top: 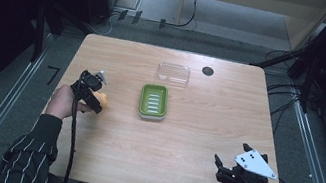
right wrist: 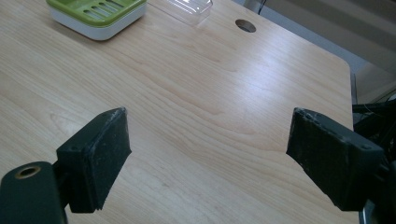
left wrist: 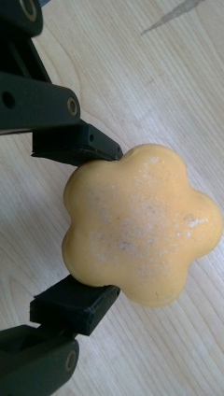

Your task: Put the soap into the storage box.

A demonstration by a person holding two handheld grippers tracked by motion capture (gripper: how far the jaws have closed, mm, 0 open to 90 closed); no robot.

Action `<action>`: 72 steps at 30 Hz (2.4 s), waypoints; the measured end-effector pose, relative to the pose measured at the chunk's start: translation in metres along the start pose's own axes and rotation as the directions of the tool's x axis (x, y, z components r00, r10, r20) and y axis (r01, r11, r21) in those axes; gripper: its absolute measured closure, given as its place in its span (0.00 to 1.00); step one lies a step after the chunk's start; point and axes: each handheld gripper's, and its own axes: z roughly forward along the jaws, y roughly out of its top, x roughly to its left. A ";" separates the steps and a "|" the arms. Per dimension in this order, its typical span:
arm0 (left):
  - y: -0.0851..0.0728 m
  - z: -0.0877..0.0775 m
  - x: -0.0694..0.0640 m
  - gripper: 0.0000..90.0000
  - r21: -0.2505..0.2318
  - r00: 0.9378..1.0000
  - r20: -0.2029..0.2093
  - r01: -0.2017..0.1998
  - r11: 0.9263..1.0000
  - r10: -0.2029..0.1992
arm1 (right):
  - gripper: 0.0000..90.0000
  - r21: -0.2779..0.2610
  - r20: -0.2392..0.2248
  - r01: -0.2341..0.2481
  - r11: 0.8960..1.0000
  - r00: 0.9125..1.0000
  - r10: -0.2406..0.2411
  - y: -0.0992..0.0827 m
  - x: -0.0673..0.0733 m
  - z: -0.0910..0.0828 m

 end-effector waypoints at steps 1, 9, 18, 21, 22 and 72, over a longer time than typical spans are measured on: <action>0.001 0.000 -0.001 0.44 -0.001 1.000 -0.001 -0.004 1.000 0.004 | 0.15 0.002 0.000 0.000 1.000 1.000 0.000 0.000 0.000 0.000; 0.012 0.000 -0.009 0.44 0.000 0.999 0.009 -0.039 0.999 0.039 | 0.15 0.002 -0.001 0.000 1.000 1.000 0.000 0.000 0.000 0.000; 0.025 -0.002 -0.016 0.44 0.000 0.998 0.023 -0.065 0.998 0.065 | 0.15 0.003 -0.002 -0.001 1.000 1.000 0.001 0.000 0.000 0.000; 0.030 -0.004 -0.019 0.44 -0.002 0.997 0.021 -0.074 0.997 0.074 | 0.15 0.002 -0.003 0.002 1.000 1.000 -0.002 0.000 0.000 0.000; 0.032 -0.004 -0.020 0.44 -0.004 0.996 0.026 -0.080 0.997 0.080 | 0.15 0.003 -0.003 0.001 1.000 1.000 -0.001 0.000 0.000 0.000; 0.085 -0.019 -0.061 0.44 -0.060 0.971 0.022 -0.236 0.970 0.237 | 0.15 0.001 0.000 0.004 1.000 1.000 -0.004 0.000 0.000 0.000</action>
